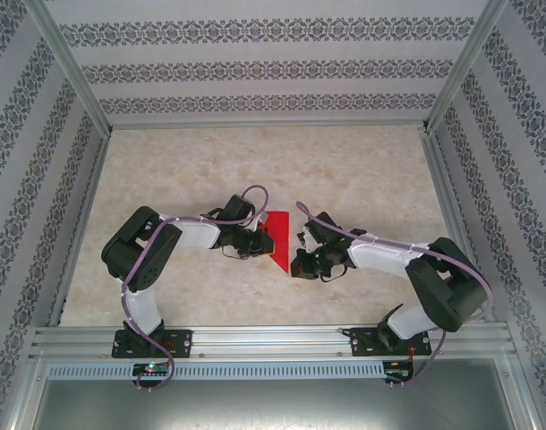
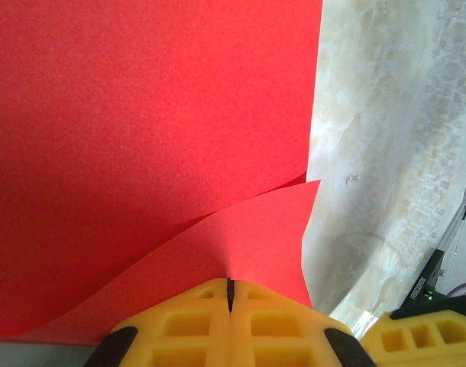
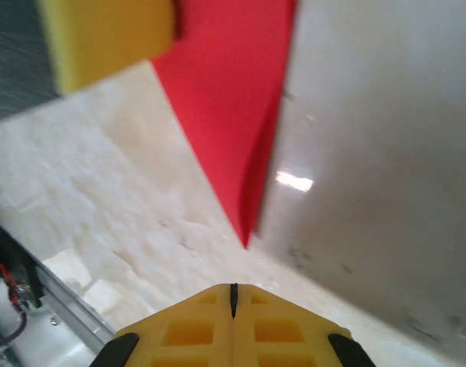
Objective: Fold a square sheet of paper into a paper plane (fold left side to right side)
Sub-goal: Third fold the triangle at the center of the table.
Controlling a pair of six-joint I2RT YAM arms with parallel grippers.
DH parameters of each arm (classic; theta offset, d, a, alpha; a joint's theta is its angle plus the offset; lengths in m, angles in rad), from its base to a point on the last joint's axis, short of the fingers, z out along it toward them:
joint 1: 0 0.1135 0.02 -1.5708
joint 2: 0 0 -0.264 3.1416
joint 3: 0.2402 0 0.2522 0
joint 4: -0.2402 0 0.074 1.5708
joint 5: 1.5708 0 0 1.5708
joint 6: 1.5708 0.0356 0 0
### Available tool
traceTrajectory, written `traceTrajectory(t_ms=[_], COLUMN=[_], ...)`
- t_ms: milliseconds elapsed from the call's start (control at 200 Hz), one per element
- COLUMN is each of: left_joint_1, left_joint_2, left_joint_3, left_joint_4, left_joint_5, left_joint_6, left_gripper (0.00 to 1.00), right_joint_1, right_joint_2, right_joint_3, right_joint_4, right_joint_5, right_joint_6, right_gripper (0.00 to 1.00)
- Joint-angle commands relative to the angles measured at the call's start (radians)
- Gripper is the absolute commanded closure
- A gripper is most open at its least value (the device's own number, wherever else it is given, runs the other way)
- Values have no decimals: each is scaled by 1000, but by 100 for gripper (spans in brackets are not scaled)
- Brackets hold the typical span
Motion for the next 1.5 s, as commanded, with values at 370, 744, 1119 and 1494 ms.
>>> traceTrajectory(t_ms=[370, 744, 1119, 1494], left_joint_1=[-10, -10, -50, -63], left_joint_2=[27, -74, -85, -26], left_joint_3=[-1, 76, -30, -64], left_joint_4=[-78, -167, 21, 89], left_joint_5=[-75, -71, -13, -65], left_joint_6=[22, 90, 35, 19], left_gripper=[96, 91, 97, 100], right_joint_1=[-11, -12, -13, -12], right_joint_2=[184, 243, 257, 258], right_joint_3=[83, 52, 62, 67], right_joint_4=[78, 1, -23, -52], right_joint_5=[48, 97, 107, 118], right_joint_6=[11, -28, -45, -56], right_gripper=[100, 100, 100, 100])
